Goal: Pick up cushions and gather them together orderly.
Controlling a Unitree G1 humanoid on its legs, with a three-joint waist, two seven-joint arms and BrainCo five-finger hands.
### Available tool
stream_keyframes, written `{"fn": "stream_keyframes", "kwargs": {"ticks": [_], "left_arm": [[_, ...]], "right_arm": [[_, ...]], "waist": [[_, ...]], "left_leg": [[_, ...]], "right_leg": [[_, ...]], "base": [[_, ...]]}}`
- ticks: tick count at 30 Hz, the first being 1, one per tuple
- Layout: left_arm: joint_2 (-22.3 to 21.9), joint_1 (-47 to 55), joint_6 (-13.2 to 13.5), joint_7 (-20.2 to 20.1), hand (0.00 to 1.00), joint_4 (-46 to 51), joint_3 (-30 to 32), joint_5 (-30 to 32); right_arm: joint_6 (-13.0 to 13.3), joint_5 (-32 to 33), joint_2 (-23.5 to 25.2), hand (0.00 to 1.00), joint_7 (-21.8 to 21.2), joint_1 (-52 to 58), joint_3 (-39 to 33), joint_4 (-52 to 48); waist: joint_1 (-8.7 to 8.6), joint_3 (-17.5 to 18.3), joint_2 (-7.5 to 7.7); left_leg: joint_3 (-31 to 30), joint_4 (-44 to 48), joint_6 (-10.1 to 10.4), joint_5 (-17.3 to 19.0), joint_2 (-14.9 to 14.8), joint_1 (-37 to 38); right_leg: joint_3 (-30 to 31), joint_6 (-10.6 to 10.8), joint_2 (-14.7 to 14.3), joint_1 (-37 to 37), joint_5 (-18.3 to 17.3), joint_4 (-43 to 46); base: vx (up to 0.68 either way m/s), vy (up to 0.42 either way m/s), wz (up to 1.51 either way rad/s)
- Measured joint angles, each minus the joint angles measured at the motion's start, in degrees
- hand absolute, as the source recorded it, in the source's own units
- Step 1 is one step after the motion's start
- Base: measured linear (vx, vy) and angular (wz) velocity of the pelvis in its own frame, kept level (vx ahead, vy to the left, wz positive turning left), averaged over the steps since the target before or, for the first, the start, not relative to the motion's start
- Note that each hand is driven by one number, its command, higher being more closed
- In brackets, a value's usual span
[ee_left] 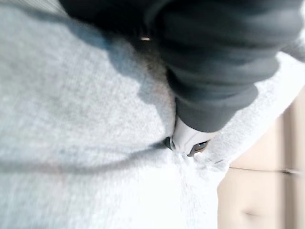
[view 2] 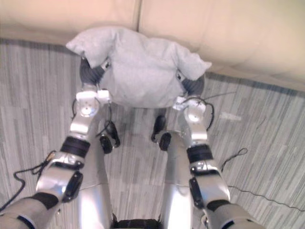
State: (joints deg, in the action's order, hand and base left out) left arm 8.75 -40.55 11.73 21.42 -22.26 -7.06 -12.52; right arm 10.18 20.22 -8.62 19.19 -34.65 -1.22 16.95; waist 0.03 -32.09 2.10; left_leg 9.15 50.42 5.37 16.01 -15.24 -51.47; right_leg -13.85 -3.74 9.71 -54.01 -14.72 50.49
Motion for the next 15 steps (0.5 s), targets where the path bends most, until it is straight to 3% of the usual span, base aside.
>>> {"fn": "stream_keyframes", "kwargs": {"ticks": [5,7,10,15], "left_arm": [[-5.78,14.02,1.83,1.02,1.00,8.40,-3.78,0.02],[-6.48,22.00,2.56,1.02,1.00,12.90,-5.66,0.00],[-6.32,29.14,3.16,0.96,1.00,14.29,-8.06,0.00],[-4.95,34.98,3.59,0.77,1.00,14.55,-11.59,0.01]], "right_arm": [[2.83,-2.92,2.12,1.00,1.44,14.70,0.43,-13.16],[3.37,-6.86,3.00,1.00,1.50,23.89,2.52,-20.13],[4.05,-8.49,3.67,1.00,1.12,32.03,4.27,-20.85],[4.03,-9.40,3.18,1.00,-0.89,37.81,4.26,-18.07]], "waist": [[0.01,4.92,-1.20],[0.19,6.53,-1.29],[-0.09,11.97,-1.44],[-1.06,15.99,-2.66]], "left_leg": [[2.09,-8.33,0.16,-1.01,1.47,13.38],[3.63,-14.86,0.51,-2.10,2.64,23.04],[4.50,-22.70,0.87,-4.08,4.26,30.15],[5.85,-32.92,1.05,-7.05,6.17,39.71]], "right_leg": [[-0.03,1.22,-0.20,12.48,0.75,-7.17],[0.15,2.26,-0.41,21.07,1.37,-12.37],[0.22,3.38,-0.75,27.08,2.21,-17.95],[0.38,3.95,-1.72,34.75,4.11,-25.05]], "base": [[0.07,0.032,0.00],[0.16,0.028,-0.04],[0.18,0.002,-0.01],[0.16,0.019,-0.06]]}}
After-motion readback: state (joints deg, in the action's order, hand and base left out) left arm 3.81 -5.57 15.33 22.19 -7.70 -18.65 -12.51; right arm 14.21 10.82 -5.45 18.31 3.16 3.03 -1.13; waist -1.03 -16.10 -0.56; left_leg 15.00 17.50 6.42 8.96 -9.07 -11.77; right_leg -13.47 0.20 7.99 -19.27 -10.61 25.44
